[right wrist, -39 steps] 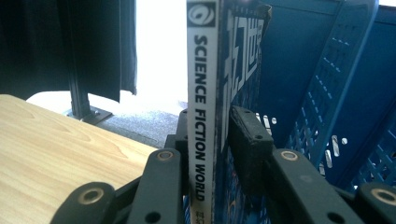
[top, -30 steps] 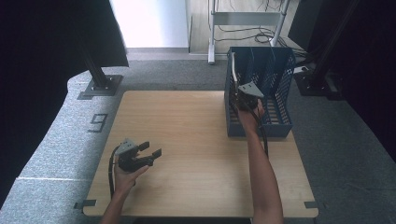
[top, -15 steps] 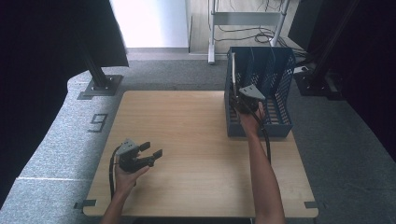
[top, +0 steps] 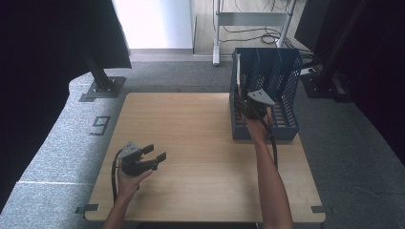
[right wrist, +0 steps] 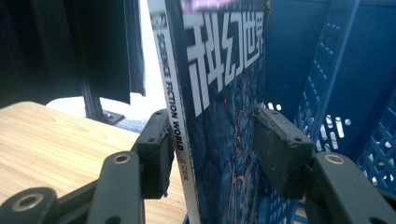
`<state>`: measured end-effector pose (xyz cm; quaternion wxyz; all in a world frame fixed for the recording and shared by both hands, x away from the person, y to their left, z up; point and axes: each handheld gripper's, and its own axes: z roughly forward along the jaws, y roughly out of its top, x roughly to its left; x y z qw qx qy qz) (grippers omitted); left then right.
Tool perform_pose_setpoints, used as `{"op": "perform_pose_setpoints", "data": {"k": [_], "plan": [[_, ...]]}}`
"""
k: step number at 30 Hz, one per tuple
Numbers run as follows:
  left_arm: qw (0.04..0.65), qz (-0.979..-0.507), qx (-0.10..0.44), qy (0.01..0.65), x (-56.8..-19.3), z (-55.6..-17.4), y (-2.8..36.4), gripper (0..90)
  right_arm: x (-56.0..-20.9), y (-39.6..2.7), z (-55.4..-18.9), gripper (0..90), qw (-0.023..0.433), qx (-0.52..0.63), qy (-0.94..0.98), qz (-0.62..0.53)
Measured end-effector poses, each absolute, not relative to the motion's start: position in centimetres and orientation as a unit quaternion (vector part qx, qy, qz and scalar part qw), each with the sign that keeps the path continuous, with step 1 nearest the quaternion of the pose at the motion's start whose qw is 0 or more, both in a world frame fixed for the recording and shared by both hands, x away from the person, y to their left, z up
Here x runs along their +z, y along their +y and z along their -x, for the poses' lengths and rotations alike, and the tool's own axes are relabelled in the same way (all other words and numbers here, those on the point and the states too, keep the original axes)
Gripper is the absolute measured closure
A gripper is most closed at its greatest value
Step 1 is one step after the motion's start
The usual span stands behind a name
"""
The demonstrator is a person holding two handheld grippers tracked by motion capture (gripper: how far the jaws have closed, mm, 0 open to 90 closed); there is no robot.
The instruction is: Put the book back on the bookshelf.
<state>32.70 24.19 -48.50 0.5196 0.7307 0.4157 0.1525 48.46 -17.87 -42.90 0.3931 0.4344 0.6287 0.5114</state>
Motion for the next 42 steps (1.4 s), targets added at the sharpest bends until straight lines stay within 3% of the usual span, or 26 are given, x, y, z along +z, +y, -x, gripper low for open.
{"op": "perform_pose_setpoints", "data": {"k": [14, 22, 42], "plan": [[0.510, -0.736, 0.144, 0.422, -49.1, -33.3, 23.9, 28.3, -41.2, -18.5, -46.5, 45.6, 0.371, 0.529, 0.628, -0.434], [0.511, -0.736, 0.145, 0.420, -49.1, -33.1, 23.8, 28.3, -42.2, -18.6, -45.4, 44.9, 0.355, 0.525, 0.640, -0.435], [0.499, -0.746, 0.150, 0.415, -49.3, -32.5, 23.6, 27.8, -44.4, -20.1, -38.4, 45.3, 0.326, 0.559, 0.642, -0.412]]}}
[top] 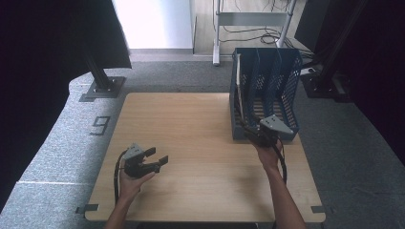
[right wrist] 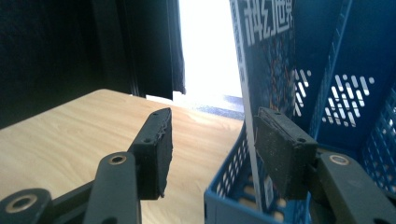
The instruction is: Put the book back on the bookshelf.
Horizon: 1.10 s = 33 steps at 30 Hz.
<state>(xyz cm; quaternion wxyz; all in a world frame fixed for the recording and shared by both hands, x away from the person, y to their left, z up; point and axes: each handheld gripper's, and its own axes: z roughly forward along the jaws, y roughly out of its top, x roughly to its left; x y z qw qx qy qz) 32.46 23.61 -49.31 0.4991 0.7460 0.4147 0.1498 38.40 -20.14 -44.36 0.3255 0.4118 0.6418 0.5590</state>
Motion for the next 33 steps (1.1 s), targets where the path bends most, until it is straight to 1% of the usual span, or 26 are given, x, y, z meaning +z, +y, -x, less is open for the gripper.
{"op": "perform_pose_setpoints", "data": {"k": [4, 11, 14, 15, 18, 25, 33], "plan": [[0.499, -0.745, 0.151, 0.416, -49.4, -32.4, 23.7, 27.7, -45.2, -20.6, -37.3, 45.2, 0.326, 0.556, 0.646, -0.409], [0.492, -0.751, 0.145, 0.417, -49.7, -32.4, 23.6, 27.2, -47.9, -21.6, -34.7, 44.8, 0.311, 0.551, 0.661, -0.403], [0.491, -0.751, 0.142, 0.418, -49.8, -32.4, 23.6, 27.2, -48.7, -21.8, -34.1, 44.6, 0.306, 0.548, 0.668, -0.401], [0.490, -0.752, 0.142, 0.418, -49.9, -32.4, 23.6, 27.2, -49.5, -22.0, -33.6, 44.5, 0.299, 0.543, 0.674, -0.402], [0.489, -0.752, 0.141, 0.419, -49.9, -32.5, 23.5, 27.1, -50.1, -22.1, -33.2, 44.5, 0.291, 0.541, 0.677, -0.405], [0.484, -0.757, 0.138, 0.418, -50.2, -32.5, 23.3, 26.7, -51.9, -22.2, -32.2, 44.0, 0.256, 0.520, 0.701, -0.415], [0.482, -0.758, 0.138, 0.417, -50.2, -32.5, 23.2, 26.7, -52.9, -22.4, -32.3, 43.9, 0.245, 0.509, 0.707, -0.426]]}}
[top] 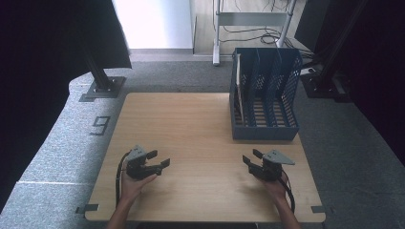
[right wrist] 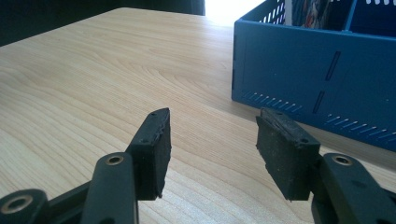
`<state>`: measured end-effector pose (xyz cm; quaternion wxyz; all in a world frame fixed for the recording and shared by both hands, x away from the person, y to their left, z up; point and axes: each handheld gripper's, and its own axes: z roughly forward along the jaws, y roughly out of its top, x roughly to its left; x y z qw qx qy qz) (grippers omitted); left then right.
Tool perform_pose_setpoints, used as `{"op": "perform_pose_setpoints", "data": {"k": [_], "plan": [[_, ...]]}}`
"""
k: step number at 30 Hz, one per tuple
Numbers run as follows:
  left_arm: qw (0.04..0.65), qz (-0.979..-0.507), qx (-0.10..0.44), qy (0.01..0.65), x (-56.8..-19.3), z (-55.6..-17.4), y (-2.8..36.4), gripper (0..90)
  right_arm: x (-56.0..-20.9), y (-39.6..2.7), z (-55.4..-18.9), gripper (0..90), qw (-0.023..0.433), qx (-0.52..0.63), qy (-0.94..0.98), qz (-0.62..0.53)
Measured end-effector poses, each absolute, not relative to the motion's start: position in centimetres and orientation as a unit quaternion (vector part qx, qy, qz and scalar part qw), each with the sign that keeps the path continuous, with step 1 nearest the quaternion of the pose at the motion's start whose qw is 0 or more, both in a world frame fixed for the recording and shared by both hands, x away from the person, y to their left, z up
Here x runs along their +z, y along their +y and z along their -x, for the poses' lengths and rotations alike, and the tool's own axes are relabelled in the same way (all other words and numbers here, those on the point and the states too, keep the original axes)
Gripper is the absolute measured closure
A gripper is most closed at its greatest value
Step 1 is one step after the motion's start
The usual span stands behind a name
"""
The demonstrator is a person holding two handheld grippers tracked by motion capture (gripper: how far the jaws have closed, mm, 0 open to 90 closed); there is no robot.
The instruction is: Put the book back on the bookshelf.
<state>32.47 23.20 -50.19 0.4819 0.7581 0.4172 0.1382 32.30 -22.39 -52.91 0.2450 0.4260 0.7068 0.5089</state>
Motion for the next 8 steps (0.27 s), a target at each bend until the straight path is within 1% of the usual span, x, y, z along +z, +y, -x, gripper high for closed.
{"op": "perform_pose_setpoints", "data": {"k": [8], "plan": [[0.477, -0.761, 0.139, 0.418, -50.39, -32.52, 23.10, 26.6, -53.09, -22.49, -32.36, 43.3, 0.246, 0.505, 0.709, -0.427]]}}
